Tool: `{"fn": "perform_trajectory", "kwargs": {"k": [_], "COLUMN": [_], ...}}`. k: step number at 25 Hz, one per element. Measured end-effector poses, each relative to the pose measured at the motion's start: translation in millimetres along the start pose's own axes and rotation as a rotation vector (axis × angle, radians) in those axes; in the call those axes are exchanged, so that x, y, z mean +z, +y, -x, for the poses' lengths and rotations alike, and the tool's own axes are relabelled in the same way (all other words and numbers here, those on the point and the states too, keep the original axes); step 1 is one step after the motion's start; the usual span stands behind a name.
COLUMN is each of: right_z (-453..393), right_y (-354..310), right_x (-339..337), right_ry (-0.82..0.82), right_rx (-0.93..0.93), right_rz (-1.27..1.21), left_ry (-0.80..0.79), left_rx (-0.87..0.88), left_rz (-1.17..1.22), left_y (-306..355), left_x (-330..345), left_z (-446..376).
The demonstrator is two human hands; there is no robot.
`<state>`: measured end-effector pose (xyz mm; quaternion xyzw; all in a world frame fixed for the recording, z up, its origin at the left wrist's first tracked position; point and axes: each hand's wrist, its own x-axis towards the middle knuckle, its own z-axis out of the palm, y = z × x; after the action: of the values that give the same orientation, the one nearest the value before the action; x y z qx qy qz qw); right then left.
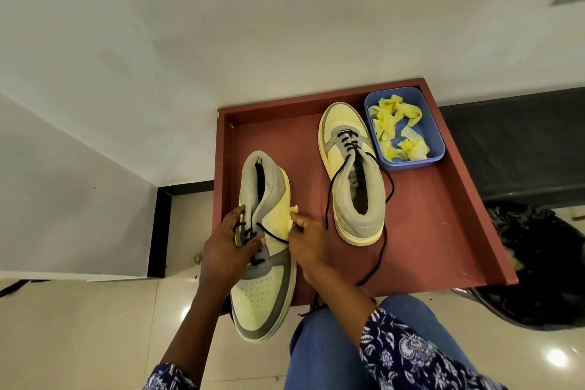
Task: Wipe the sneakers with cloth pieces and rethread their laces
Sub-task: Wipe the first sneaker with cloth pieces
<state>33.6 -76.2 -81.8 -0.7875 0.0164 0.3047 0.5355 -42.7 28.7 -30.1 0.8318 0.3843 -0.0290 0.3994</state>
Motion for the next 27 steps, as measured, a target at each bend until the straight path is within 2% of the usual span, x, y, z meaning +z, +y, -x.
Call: {"fn": "perform_trajectory", "kwargs": {"k": [5, 8, 13, 18, 22, 27], "right_z": [-30, -42, -59, -48, -20, 11], "right_y": [-28, -47, -68, -53, -27, -3], "right_x": [2, -2, -4, -4, -1, -2], "right_ry": [0.028, 0.013, -0.078, -0.113, -0.001, -0.009], "right_rx": [0.103, 0.077, 0.036, -0.053, -0.080, -0.073], "right_rz": [-0.022, -0.082, 0.014, 0.030, 0.216, 0.124], "left_ry": [-0.001, 0.001, 0.006, 0.023, 0.030, 0.031], "left_rx": [0.008, 0.017, 0.020, 0.020, 0.012, 0.016], "left_rz": [0.031, 0.034, 0.029, 0.033, 0.028, 0.006], "left_y": [0, -2, -3, -5, -4, -7], "left_x": [-1, -1, 1, 2, 3, 4], "left_z": [0, -1, -2, -2, -3, -5]}}
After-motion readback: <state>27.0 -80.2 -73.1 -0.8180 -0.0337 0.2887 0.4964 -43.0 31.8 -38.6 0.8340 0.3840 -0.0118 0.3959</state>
